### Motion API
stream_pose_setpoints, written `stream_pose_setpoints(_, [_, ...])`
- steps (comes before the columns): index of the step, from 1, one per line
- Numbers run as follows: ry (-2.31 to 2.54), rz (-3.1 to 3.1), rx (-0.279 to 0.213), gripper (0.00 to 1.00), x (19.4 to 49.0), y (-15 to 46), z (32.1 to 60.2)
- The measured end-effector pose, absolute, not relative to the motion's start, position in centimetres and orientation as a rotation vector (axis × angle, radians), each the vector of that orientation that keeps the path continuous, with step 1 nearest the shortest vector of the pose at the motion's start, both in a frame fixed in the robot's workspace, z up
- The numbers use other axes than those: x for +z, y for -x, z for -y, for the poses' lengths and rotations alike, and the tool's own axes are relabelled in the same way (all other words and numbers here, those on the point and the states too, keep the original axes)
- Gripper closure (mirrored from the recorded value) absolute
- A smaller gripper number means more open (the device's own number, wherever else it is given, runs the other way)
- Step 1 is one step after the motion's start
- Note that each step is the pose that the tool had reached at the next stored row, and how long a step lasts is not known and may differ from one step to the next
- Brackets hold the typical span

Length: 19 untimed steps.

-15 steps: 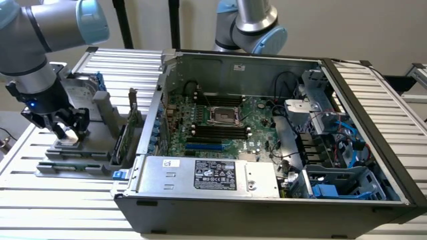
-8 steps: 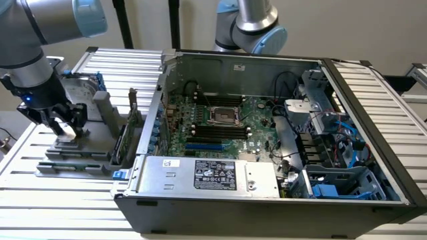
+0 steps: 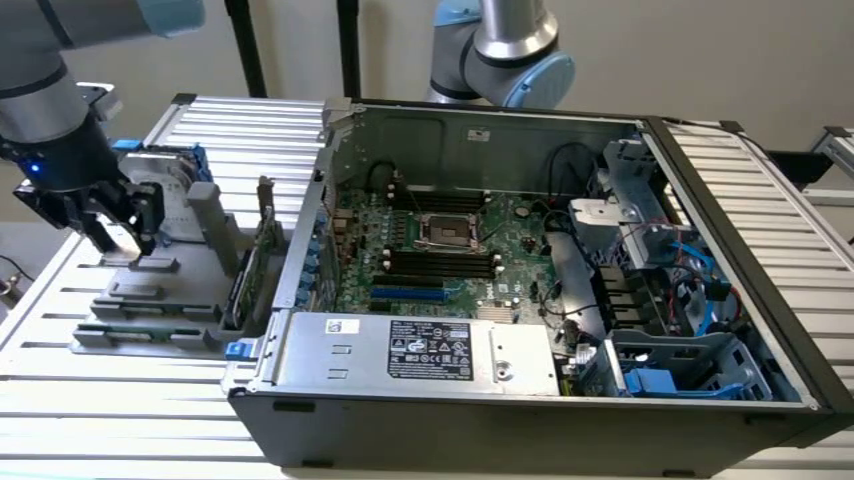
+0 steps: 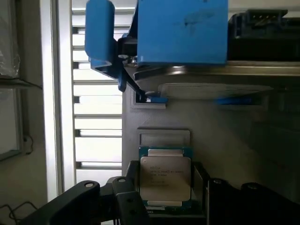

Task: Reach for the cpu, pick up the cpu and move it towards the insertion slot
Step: 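Pick up the cpu and move it towards the insertion slot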

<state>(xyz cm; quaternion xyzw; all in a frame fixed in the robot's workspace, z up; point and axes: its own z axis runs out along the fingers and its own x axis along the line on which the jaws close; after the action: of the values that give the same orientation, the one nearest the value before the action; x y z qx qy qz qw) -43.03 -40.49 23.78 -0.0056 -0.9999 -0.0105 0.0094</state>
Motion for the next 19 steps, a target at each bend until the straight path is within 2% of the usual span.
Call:
stream_pose_setpoints(12, [0.018, 3.123, -0.033, 0.45, 29.2, 42.2, 40.5])
stream_pose_setpoints(19, [0.018, 3.122, -0.034, 0.45, 32.4, 39.4, 40.5])
